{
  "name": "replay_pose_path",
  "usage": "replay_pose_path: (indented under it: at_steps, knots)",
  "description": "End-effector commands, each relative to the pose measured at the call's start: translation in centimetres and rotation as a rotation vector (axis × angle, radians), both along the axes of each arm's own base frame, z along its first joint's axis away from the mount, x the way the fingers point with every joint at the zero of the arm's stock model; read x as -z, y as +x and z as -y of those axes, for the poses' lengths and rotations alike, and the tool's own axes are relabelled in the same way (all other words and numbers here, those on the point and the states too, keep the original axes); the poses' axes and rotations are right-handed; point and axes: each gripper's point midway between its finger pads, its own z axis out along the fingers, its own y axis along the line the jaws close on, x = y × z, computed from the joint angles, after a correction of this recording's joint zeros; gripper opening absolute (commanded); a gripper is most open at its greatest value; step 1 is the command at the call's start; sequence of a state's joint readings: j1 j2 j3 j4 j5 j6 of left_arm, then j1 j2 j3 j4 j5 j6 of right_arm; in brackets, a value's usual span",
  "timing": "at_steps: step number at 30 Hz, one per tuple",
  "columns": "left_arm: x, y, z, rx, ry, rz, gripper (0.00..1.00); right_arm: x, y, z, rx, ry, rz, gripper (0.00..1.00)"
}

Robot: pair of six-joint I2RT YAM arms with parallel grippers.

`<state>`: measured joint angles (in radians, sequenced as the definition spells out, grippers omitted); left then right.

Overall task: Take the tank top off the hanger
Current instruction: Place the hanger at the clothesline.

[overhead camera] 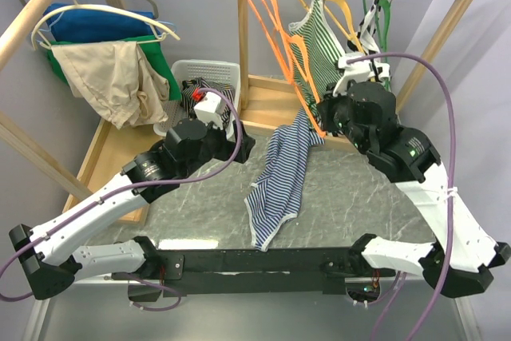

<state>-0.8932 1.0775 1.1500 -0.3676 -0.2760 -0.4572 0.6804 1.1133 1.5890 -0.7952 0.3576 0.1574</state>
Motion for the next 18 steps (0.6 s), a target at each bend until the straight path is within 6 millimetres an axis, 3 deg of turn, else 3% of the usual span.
replay_pose_path:
  at_steps: [1,9,14,18]
  knots:
    - [-0.6,0.0,0.5,0.017,-0.038,0.016,0.96,-5.2,1.6,-0.2,0.001,0.033,0.135,0.0]
    - [-0.1,0.0,0.6,0.015,-0.034,0.003,0.96,-10.2,4.9,-0.5,0.034,0.019,0.225,0.0]
    - [0.3,0.0,0.8,0.021,-0.033,-0.006,0.96,-11.4,7.3,-1.0,0.05,0.024,0.241,0.0]
    - [0.5,-0.1,1.1,0.033,-0.04,-0.014,0.96,-11.1,10.2,-1.7,0.058,0.02,0.22,0.0]
